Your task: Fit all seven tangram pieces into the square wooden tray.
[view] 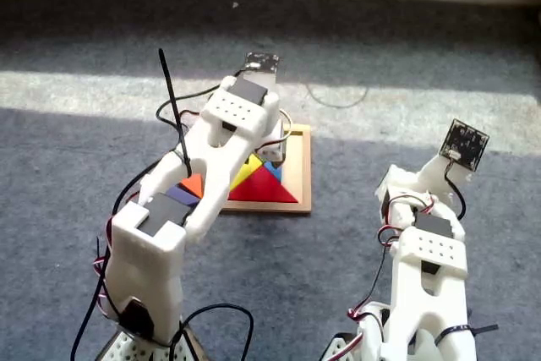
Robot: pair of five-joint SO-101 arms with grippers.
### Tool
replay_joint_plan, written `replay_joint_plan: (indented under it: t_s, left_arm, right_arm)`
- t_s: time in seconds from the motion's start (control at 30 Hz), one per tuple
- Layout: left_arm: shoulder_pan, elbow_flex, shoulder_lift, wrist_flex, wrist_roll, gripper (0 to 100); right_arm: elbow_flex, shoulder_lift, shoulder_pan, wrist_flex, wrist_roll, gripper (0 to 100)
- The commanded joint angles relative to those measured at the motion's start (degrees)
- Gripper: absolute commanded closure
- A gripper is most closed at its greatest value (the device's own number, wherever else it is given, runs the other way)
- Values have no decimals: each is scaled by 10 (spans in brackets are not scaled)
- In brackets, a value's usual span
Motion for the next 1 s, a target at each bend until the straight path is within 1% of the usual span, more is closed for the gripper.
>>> replay_joint_plan:
  t_s: [0.0,0.13,0.27,0.33,0.47,0.63,0.7,0.83,0.9,0.97]
  left_arm:
    - [-12,-22,-44,10,0,800]
    - [-31,8,-113,18,-1,800]
    - [-76,63,-195,18,-11,800]
    - [-102,93,-236,18,-49,800]
    - [-154,166,-318,17,-100,800]
    - [-196,255,-399,16,-178,796]
    - [-198,296,-418,-4,-194,796]
    - [-200,385,-436,-69,-226,796]
    - [-211,419,-441,-90,-255,795]
    - [-225,440,-442,-99,-289,771]
  right_arm:
    - [-5,-17,2,-12,7,988]
    - [-6,-17,2,-12,7,988]
    - [-6,-17,2,-12,7,988]
    - [-6,-17,2,-12,7,988]
    - [-4,-17,2,-12,7,988]
    - [-2,-17,2,-12,7,988]
    - [-2,-17,2,-12,7,988]
    - [-1,-17,1,-12,7,988]
    - [-1,-17,1,-12,7,988]
    - [-1,-17,1,-12,7,988]
